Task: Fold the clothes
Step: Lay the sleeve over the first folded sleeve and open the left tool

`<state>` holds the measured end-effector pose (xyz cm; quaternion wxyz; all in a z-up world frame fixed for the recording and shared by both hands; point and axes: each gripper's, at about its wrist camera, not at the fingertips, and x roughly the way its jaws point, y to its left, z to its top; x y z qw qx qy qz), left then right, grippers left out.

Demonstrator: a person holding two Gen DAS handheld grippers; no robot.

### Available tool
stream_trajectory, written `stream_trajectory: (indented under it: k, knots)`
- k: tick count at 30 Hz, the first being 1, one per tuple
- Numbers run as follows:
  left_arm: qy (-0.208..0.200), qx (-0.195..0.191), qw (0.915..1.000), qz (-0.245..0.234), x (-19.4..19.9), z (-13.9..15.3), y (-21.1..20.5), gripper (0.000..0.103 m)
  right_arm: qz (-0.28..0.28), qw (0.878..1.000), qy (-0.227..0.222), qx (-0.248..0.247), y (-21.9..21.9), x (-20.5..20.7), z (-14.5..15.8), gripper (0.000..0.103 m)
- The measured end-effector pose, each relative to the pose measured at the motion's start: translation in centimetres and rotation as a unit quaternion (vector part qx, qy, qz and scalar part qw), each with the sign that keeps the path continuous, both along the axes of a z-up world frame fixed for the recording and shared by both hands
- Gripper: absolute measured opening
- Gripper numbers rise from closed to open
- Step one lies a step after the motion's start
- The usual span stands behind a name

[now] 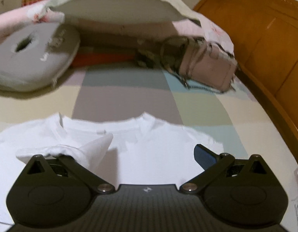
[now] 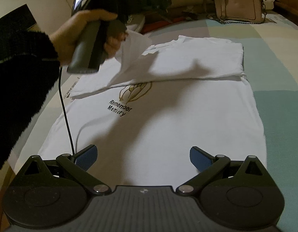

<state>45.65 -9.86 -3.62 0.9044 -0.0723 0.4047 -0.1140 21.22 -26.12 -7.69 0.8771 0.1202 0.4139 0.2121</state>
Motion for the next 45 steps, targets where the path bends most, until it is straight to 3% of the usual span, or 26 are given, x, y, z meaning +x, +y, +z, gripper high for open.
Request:
stream_trajectory:
  k: [4, 13, 17, 21, 27, 35, 41, 45]
  knots:
    - [0.038, -0.045, 0.9978, -0.031, -0.5, -1.1, 0.5, 0.102, 0.001, 1.0, -0.003, 0.003, 0.0, 0.0, 0.1, 0.103]
    - [0.068, -0.12, 0.9902, -0.021, -2.2, -3.1, 3.3, 0.102, -0.011, 1.0, -0.002, 0.002, -0.3, 0.2, 0.1, 0.103]
    - [0.08, -0.172, 0.9817, 0.007, -2.5, -3.9, 5.1, 0.102, -0.013, 1.0, -0.002, 0.0, -0.2, 0.2, 0.1, 0.103]
    - [0.067, -0.199, 0.9769, 0.041, -2.7, -4.3, 6.5, 0.102, -0.014, 1.0, -0.003, -0.004, -0.2, 0.3, 0.1, 0.103]
    - [0.064, -0.247, 0.9617, 0.1, -2.5, -5.4, 8.3, 0.102, -0.02, 1.0, -0.005, -0.003, -0.5, 0.2, 0.0, 0.103]
    - [0.01, -0.212, 0.9686, 0.129, -1.6, -4.5, 8.2, 0.102, -0.018, 1.0, -0.007, -0.005, -0.5, 0.1, 0.1, 0.103]
    - [-0.035, -0.185, 0.9808, 0.05, -1.3, -2.0, 4.3, 0.102, -0.019, 1.0, -0.01, -0.005, -0.4, 0.1, 0.2, 0.103]
    - [-0.017, -0.18, 0.9834, -0.008, -1.0, -1.5, 1.1, 0.102, -0.019, 1.0, -0.01, -0.007, -0.3, 0.1, 0.2, 0.103]
